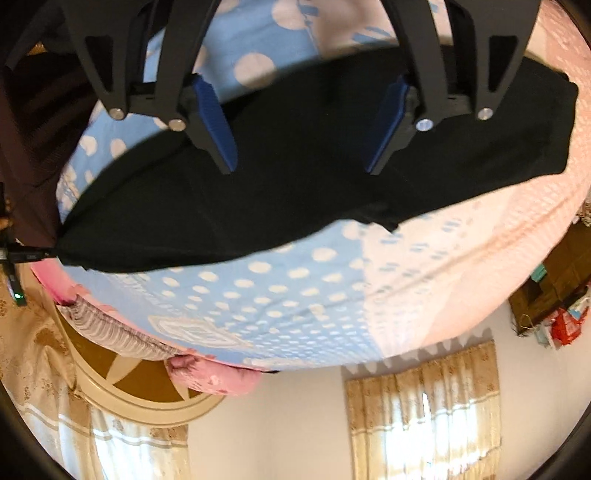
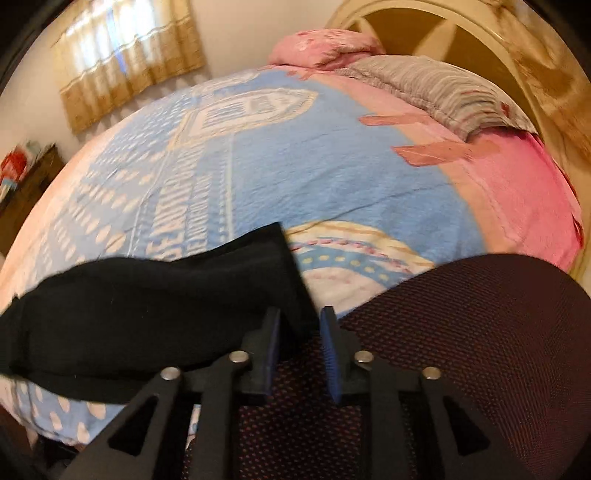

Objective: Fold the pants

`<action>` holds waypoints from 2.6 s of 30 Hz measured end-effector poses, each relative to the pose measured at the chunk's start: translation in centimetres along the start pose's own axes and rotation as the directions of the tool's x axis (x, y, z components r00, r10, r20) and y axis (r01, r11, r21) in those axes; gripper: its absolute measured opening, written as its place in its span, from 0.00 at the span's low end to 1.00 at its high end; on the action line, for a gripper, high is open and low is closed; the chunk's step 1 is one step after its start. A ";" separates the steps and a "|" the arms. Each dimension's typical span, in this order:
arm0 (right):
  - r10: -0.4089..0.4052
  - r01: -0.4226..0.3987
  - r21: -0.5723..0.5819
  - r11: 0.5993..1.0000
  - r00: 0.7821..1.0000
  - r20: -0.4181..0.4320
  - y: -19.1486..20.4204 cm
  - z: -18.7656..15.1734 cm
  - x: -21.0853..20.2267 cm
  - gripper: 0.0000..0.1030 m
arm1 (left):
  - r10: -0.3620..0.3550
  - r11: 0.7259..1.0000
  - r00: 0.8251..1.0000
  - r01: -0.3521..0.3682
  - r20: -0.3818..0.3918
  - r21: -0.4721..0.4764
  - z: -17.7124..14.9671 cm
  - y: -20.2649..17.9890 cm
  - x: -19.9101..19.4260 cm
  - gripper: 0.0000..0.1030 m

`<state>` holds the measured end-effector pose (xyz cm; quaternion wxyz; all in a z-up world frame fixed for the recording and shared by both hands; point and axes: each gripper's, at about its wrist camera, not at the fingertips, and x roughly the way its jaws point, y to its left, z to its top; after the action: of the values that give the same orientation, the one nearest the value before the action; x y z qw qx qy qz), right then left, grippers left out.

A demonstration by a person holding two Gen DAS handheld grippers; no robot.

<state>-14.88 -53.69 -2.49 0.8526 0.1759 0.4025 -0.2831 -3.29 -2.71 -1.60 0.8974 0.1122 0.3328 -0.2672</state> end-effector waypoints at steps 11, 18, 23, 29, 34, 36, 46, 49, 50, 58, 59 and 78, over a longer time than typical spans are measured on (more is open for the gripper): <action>0.371 -0.377 -0.059 0.924 0.924 -0.091 11.4 -4.7 -2.1 0.26 | -0.025 1.000 0.999 0.024 -0.047 -0.016 -0.9 -1.4 1.6 0.79; 0.294 -0.278 -0.547 0.790 0.954 -0.060 22.5 -10.0 -1.5 0.26 | 0.023 0.997 0.998 -0.027 -0.061 -0.068 -1.3 0.9 0.9 0.88; 0.246 -0.225 -0.687 0.691 0.967 -0.069 26.2 -11.6 -0.2 0.26 | 0.060 0.992 0.990 -0.074 -0.130 -0.105 -1.4 1.9 1.6 0.90; 0.160 -0.075 -0.818 0.571 0.987 0.022 28.7 -12.8 -0.2 0.26 | 0.115 0.987 0.977 -0.133 -0.181 -0.089 -1.3 1.7 2.7 0.90; 0.186 -0.097 -0.806 0.584 0.982 0.016 28.9 -11.7 0.2 0.19 | 0.134 0.985 0.966 -0.155 -0.221 -0.079 -1.2 1.5 3.3 0.90; 0.203 -0.132 -0.787 0.602 0.979 -0.008 28.5 -11.2 0.1 0.05 | 0.141 0.984 0.965 -0.160 -0.221 -0.072 -1.2 1.6 3.2 0.90; 0.191 -0.177 -0.792 0.585 0.978 -0.077 26.0 -12.0 -1.8 0.03 | 0.165 0.981 0.960 -0.184 -0.227 -0.066 -1.3 2.3 3.0 0.91; 0.138 -0.161 -0.812 0.561 0.985 -0.100 25.9 -13.1 -0.2 0.04 | 0.173 0.979 0.961 -0.191 -0.215 -0.065 -1.4 3.1 2.4 0.90; 0.147 -0.158 -0.819 0.551 0.985 -0.091 26.1 -13.1 -0.4 0.05 | 0.178 0.978 0.961 -0.197 -0.212 -0.070 -1.4 3.6 2.1 0.90; 0.327 -0.418 -0.725 0.547 0.904 -0.275 24.4 -9.9 -3.7 0.22 | 0.319 0.910 0.931 -0.354 -0.177 -0.217 -1.6 13.5 -1.9 0.92; 0.400 -0.472 -0.658 0.587 0.875 -0.272 24.6 -8.2 -4.1 0.22 | 0.331 0.891 0.927 -0.368 -0.174 -0.265 -1.7 15.3 -2.1 0.92; 0.696 -0.751 -0.593 0.291 0.591 -0.408 47.7 -19.0 -3.0 0.79 | 0.409 0.720 0.868 -0.496 -0.281 -0.485 -3.8 26.2 1.6 1.00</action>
<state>2.17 -5.51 -8.40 0.8661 0.0009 0.3841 0.3200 10.23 19.92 -4.92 0.9008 -0.0482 0.4248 0.0756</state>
